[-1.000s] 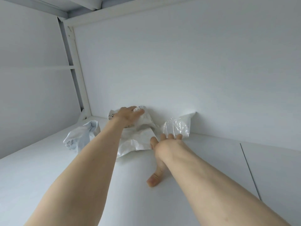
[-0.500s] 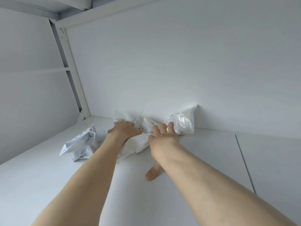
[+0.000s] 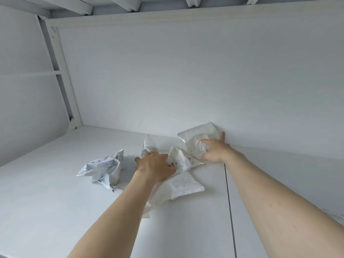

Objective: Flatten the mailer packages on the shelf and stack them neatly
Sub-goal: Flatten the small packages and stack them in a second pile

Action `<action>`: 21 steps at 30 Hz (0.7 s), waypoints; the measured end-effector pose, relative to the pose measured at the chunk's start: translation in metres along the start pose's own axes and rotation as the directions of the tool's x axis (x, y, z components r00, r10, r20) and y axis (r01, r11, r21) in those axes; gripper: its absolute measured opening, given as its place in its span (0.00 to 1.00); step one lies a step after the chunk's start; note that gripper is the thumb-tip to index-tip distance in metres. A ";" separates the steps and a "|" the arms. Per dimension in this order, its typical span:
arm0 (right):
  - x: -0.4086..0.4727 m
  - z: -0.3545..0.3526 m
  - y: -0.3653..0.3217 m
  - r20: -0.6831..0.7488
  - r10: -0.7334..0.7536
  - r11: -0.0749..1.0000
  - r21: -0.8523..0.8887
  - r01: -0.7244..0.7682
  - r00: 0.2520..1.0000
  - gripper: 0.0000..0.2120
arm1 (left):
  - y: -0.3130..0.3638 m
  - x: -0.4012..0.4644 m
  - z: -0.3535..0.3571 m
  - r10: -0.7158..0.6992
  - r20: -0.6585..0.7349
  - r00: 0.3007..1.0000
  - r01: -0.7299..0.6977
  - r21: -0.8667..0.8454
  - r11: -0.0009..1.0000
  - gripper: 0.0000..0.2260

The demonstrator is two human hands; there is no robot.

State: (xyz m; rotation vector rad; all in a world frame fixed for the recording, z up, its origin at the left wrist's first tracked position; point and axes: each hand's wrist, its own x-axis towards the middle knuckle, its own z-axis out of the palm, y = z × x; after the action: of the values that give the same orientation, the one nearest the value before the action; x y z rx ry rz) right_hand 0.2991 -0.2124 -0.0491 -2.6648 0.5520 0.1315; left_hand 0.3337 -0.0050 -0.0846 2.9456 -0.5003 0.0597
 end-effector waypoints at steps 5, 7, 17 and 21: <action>-0.022 0.017 0.025 -0.011 -0.060 0.971 0.230 0.061 0.998 0.10 | 0.026 -0.037 -0.003 0.029 0.037 0.999 -0.031 0.048 0.998 0.08; -0.034 0.010 0.022 0.035 -0.095 0.981 0.170 0.088 0.995 0.05 | 0.035 -0.046 -0.002 0.047 0.040 0.998 -0.049 0.042 0.998 0.09; -0.065 -0.016 0.002 -0.082 -0.135 0.990 -0.043 0.131 0.987 0.20 | 0.071 -0.075 0.000 0.126 0.035 0.991 -0.129 0.083 0.988 0.17; -0.055 -0.004 -0.024 -0.125 -0.162 0.984 -0.092 0.151 0.979 0.24 | 0.069 -0.066 0.001 0.164 0.017 0.986 -0.165 0.111 0.980 0.16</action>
State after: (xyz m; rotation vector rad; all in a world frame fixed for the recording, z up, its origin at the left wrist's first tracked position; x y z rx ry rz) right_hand 0.2587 -0.1739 -0.0268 -2.7990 0.3818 -0.0699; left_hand 0.2482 -0.0481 -0.0802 3.0071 -0.7650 0.0979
